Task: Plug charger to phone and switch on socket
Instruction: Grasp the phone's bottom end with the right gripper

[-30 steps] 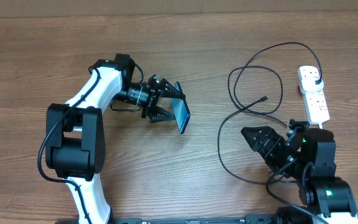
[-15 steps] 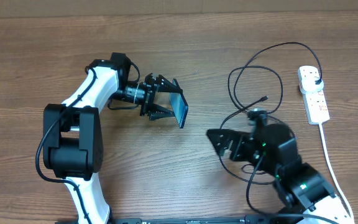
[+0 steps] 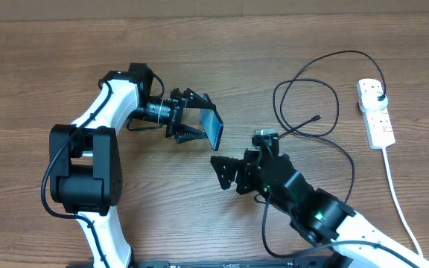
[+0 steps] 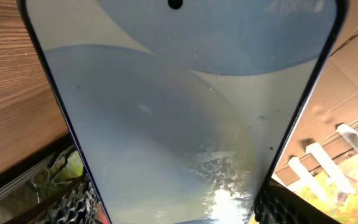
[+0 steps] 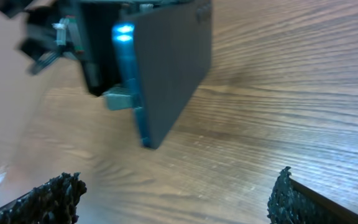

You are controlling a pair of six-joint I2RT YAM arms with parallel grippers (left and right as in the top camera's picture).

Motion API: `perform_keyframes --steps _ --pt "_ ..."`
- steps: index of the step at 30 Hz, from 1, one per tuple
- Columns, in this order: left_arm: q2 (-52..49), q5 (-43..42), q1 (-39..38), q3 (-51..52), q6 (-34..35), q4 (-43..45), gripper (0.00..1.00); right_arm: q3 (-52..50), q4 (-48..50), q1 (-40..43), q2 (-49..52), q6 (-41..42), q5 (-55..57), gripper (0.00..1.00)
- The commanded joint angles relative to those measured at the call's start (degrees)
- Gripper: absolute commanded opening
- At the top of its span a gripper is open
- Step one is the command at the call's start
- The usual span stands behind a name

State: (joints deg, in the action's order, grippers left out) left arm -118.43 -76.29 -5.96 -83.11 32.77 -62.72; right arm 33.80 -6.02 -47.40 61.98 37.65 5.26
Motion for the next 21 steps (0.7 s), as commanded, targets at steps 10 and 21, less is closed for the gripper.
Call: perform_keyframes --steps 10,21 --pt "-0.33 -2.78 -0.07 -1.42 0.46 0.00 0.50 7.58 9.05 -0.26 12.46 -0.20 7.41 1.00" --pt "-0.33 -2.54 -0.35 -1.42 0.46 0.02 0.50 8.20 16.63 -0.26 18.86 0.00 7.32 0.75"
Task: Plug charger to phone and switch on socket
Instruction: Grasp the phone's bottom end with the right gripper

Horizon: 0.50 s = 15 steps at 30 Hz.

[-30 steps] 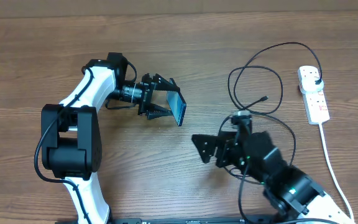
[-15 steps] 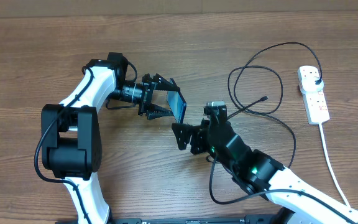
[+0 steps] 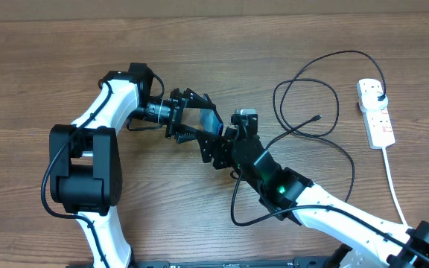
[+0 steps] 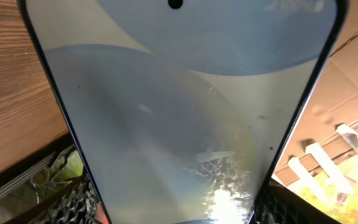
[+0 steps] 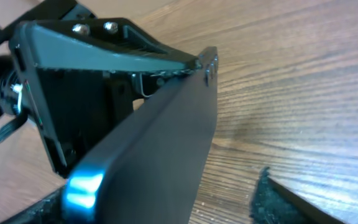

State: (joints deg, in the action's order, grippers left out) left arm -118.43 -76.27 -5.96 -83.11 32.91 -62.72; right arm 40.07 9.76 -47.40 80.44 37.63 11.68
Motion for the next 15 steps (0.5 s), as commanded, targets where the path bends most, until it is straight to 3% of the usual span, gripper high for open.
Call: perform_keyframes --steps 1,15 --pt "-0.33 -2.56 -0.48 -1.42 0.33 0.02 0.50 1.99 0.98 -0.26 0.57 0.02 0.92 0.73" --pt "-0.33 -1.27 -2.01 -1.44 0.02 0.00 0.51 2.01 1.75 -0.22 0.63 4.35 -1.05 0.27"
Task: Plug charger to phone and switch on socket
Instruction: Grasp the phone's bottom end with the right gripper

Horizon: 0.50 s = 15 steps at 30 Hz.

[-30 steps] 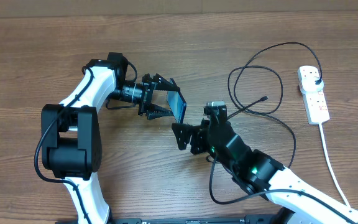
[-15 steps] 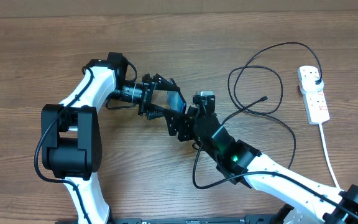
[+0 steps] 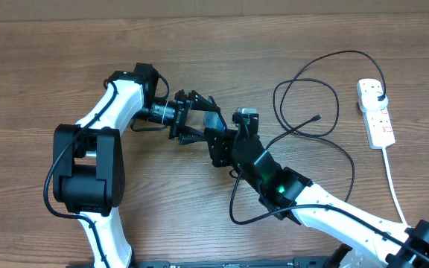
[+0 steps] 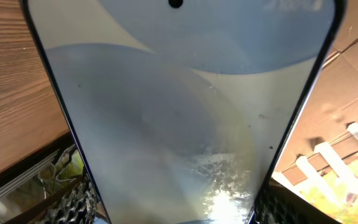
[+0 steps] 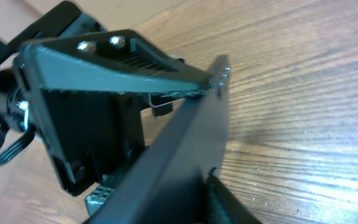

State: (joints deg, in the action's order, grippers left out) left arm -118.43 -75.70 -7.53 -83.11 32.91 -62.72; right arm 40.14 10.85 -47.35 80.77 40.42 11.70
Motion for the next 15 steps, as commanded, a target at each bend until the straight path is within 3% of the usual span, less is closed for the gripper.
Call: perform_keyframes --steps 1,8,12,15 --pt "-0.33 -1.86 -0.44 -1.42 -0.13 0.00 0.51 1.95 0.66 -0.26 0.31 1.57 -1.31 0.25" --pt "-0.33 -1.75 -0.42 -1.42 -0.11 0.04 0.51 1.95 1.14 -0.26 0.31 3.54 -3.02 0.11" --pt "-0.33 -1.64 -0.42 -1.42 -0.13 0.76 0.56 1.95 1.09 -0.26 0.31 6.29 -4.66 0.04" --pt "-0.33 -1.66 -0.42 -1.42 -0.11 1.16 0.61 1.95 1.11 -0.26 0.31 6.32 -5.38 0.04"
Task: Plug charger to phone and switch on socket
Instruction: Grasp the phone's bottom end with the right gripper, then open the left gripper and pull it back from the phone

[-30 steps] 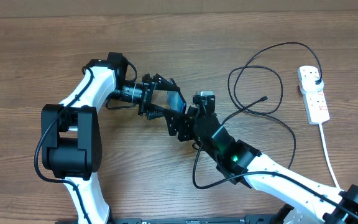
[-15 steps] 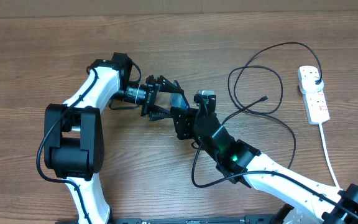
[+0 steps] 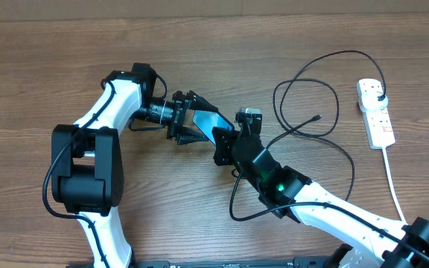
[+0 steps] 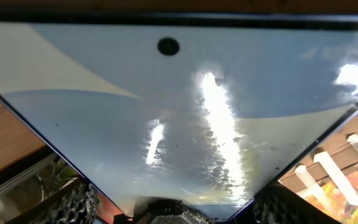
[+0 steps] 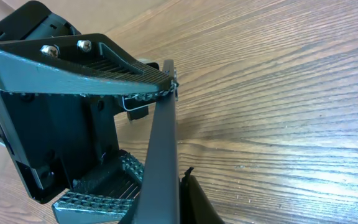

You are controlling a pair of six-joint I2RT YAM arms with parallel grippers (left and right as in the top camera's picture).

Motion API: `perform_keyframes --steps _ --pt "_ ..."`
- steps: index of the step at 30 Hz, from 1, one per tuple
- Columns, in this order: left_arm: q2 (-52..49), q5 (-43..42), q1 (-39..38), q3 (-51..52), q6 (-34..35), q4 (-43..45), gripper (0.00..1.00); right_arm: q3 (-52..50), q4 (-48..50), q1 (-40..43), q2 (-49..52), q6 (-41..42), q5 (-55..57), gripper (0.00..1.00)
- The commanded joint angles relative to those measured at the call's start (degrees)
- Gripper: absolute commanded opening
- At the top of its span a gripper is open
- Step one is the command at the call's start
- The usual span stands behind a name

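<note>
The phone (image 3: 208,121) hangs above the table's middle, its blue screen facing partly up. My left gripper (image 3: 199,119) is shut on its long sides; in the left wrist view the screen (image 4: 179,112) fills the frame between the two pads (image 4: 73,200). My right gripper (image 3: 225,146) is shut on the phone's near end. The right wrist view shows the phone (image 5: 160,155) edge-on, with one dark finger (image 5: 194,202) pressed to its right face and the other finger hidden behind it. The black charger cable (image 3: 326,97) loops to the right, its free plug tip (image 3: 317,117) on the wood.
A white power strip (image 3: 376,115) lies at the far right, with the charger's adapter (image 3: 378,94) plugged in. Its white cord (image 3: 398,205) runs towards the front edge. The black cable also trails past my right arm (image 3: 311,197).
The phone has tilted from standing on edge to lying flatter, screen partly up. The right gripper's finger now presses the phone's face. The left gripper still holds its sides.
At first my left gripper held the phone upright on edge, and my right gripper stood open a little way in front of it. Then the right gripper was at the phone's near end, jaws around it. Now it is shut on the phone, which has turned flatter.
</note>
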State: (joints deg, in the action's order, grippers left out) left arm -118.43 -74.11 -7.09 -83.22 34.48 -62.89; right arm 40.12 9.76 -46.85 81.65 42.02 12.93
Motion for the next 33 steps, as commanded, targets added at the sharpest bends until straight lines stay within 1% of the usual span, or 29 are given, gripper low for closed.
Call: perform_keyframes --steps 1,2,4,7,12,19,25,27,29,31,33 --pt "-0.33 -3.28 -0.85 -1.31 -1.66 1.31 0.64 1.97 2.16 -0.76 -0.57 4.70 -6.60 0.04" --pt "-0.33 -3.28 -0.85 -1.31 -1.66 1.31 0.69 1.97 2.16 -0.76 -0.57 4.70 -6.60 0.04" --pt "-0.33 -3.45 -0.81 -1.31 -1.66 1.33 0.83 1.97 2.16 -0.74 -0.63 4.70 -6.58 0.04" --pt "-0.33 -3.96 -0.74 -1.31 -1.64 1.36 0.99 1.97 2.16 -0.57 -0.63 4.72 -6.58 0.04" --pt "-0.33 -5.68 -0.52 -1.33 -1.01 1.49 1.00 1.97 -0.22 1.68 -0.92 7.98 -6.71 0.04" --pt "-0.24 -10.14 0.76 -1.49 -2.95 3.58 1.00 1.97 -4.17 6.78 -3.85 8.02 -12.81 0.04" --pt "1.57 -10.01 3.85 -1.79 -9.09 1.20 1.00 1.97 -13.94 12.28 -7.91 13.97 -13.09 0.04" --pt "3.23 -9.94 5.09 -1.79 -13.03 -0.59 1.00 1.97 -17.31 14.62 -8.90 17.18 -14.10 0.04" --pt "5.33 -9.57 6.36 -1.79 -17.44 -2.93 1.00 1.97 -18.47 16.90 -9.29 20.13 -17.51 0.04" --pt "7.87 -7.34 7.80 -1.79 -20.85 -5.95 1.00 1.97 -18.23 18.60 -9.27 22.69 -21.38 0.04" --pt "11.43 -0.74 9.92 -1.79 -23.63 -10.10 1.00 1.97 -17.79 20.65 -9.27 26.53 -26.27 0.04"
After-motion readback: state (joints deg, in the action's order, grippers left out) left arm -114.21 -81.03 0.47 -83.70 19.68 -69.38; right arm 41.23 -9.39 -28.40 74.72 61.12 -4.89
